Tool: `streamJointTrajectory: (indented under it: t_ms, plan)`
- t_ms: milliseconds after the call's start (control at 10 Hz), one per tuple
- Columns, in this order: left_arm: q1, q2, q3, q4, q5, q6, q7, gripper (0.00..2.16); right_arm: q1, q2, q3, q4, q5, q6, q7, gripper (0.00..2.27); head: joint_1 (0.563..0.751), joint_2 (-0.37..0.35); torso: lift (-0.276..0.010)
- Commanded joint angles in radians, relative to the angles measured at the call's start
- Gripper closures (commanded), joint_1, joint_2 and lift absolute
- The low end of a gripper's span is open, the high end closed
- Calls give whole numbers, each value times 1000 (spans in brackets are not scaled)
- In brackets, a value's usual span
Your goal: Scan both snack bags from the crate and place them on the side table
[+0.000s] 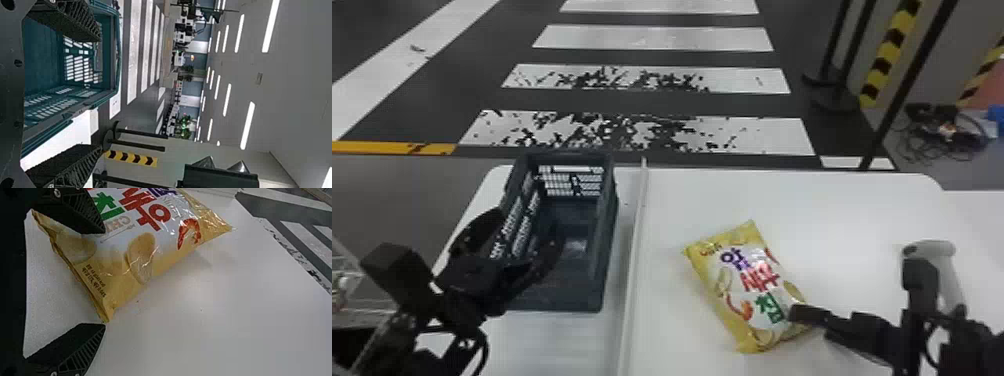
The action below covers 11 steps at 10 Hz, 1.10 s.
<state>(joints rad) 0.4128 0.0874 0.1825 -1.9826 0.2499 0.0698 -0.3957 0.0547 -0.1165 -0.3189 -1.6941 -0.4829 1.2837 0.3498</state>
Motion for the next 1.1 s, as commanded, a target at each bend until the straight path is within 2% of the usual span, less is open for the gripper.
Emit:
streamJointTrajectory:
  t_ms: [0, 200, 700, 1000]
  plan:
    - [0, 0, 0, 1, 0, 0, -2, 26, -18, 0, 24, 19, 27, 4, -2, 80, 695, 30, -95]
    - [-2, 2, 2, 4, 0, 3, -3, 26, -30, 0, 49, 22, 69, 1, -3, 80, 695, 37, -95]
    - [-5, 0, 6, 7, -1, 12, -3, 26, 8, -2, 40, -105, 78, 47, -15, 76, 695, 35, -95]
    - [-8, 0, 6, 11, 0, 12, -3, 26, -21, -2, 40, -65, 79, 44, -15, 73, 695, 32, -95]
